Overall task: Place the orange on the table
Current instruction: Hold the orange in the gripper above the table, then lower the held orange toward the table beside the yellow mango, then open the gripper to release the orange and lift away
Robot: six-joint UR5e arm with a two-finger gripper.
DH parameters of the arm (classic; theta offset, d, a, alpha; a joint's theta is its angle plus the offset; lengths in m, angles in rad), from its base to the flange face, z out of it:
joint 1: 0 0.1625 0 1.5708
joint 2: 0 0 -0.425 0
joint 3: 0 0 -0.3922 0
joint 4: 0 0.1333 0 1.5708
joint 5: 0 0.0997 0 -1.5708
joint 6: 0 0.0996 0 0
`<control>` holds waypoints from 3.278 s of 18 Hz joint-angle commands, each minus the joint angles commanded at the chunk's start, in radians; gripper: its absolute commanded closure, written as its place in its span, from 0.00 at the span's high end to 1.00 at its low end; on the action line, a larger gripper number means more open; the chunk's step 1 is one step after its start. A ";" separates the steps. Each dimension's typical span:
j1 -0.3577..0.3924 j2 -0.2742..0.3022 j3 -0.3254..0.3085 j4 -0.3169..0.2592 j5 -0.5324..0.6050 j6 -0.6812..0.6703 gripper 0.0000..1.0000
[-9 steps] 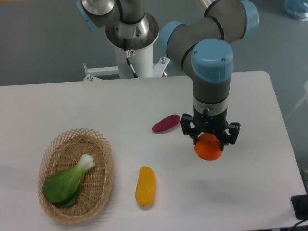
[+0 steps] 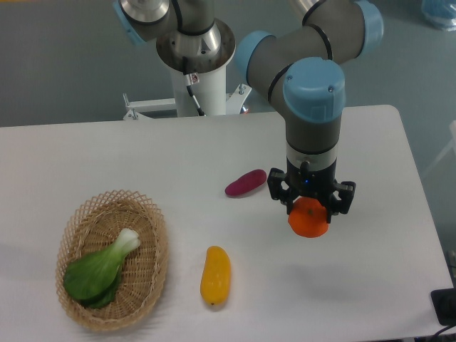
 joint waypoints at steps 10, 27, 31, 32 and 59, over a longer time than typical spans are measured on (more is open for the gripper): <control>-0.012 -0.158 -0.051 0.221 0.041 -0.011 0.73; -0.098 -0.209 -0.157 0.259 0.014 -0.126 0.76; -0.098 -0.209 -0.153 0.261 0.023 -0.124 0.90; -0.098 -0.209 -0.149 0.259 0.034 -0.126 0.98; 0.162 0.100 0.103 -0.209 -0.089 0.368 1.00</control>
